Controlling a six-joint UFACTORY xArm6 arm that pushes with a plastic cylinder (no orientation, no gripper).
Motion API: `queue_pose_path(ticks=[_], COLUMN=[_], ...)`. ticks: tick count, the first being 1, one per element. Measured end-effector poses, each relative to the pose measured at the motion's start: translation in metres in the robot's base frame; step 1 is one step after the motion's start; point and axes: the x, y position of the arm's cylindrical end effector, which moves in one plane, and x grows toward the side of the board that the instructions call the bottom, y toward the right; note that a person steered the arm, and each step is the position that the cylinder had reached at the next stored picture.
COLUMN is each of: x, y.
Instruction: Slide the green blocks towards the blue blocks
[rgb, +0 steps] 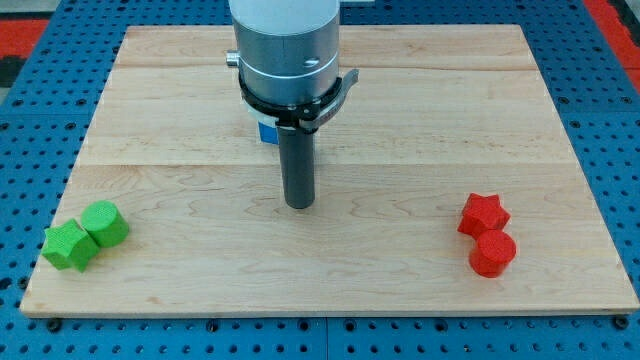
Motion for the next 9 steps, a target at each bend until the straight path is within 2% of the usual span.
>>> queue_pose_path(ticks=[2,3,4,6,7,9], x=[-0.017,0.011,0.087,0.115,0.108,0.028], y=[0.033,0.034,-0.019,-0.223,-0.27,-0.197])
